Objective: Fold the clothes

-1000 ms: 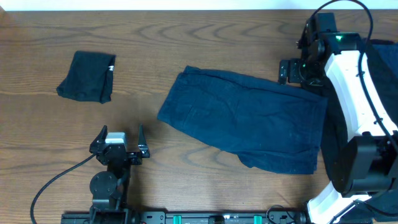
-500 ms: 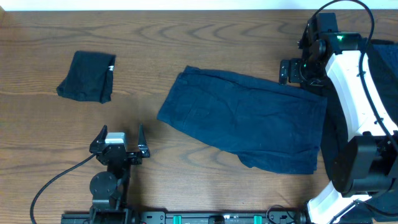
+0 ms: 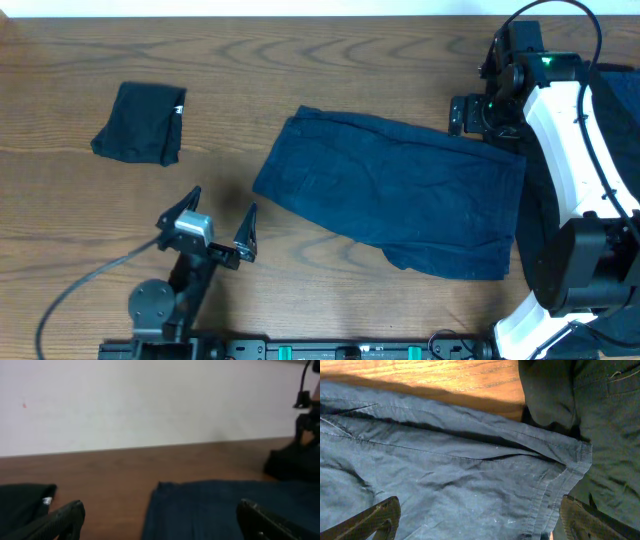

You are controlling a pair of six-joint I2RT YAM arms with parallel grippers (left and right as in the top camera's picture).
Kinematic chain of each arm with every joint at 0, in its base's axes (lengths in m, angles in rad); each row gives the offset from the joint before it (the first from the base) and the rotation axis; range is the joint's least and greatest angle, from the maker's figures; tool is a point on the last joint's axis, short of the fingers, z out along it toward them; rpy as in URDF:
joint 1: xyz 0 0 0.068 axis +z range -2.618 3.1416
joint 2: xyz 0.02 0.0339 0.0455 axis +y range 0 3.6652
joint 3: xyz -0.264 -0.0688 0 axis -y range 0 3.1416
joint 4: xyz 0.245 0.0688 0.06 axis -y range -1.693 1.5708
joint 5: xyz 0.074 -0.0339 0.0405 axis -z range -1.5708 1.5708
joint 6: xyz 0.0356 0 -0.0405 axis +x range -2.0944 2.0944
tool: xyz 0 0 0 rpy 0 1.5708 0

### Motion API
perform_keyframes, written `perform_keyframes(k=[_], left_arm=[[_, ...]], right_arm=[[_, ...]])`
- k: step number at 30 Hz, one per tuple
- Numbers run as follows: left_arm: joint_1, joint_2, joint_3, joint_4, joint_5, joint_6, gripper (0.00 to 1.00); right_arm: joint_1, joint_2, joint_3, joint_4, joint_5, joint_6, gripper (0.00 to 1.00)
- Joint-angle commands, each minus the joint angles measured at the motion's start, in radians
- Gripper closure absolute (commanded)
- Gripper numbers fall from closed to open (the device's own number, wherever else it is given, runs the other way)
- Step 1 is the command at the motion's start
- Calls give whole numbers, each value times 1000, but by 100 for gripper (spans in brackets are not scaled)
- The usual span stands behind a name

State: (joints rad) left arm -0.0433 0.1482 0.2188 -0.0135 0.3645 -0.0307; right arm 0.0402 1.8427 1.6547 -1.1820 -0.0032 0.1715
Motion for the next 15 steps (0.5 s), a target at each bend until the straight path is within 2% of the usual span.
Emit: perform_keyframes(k=[1,10,15], left_arm=[[-4,124,188,-68,43,-23,2],[-4,710,734,-482,43,-23,2],[-31,1024,959,-701,43,-23,2]], right_arm=[[-7,9,-1,0,3,-4,1],[-7,9,-1,0,3,-4,1],[-7,9,-1,0,3,-4,1]])
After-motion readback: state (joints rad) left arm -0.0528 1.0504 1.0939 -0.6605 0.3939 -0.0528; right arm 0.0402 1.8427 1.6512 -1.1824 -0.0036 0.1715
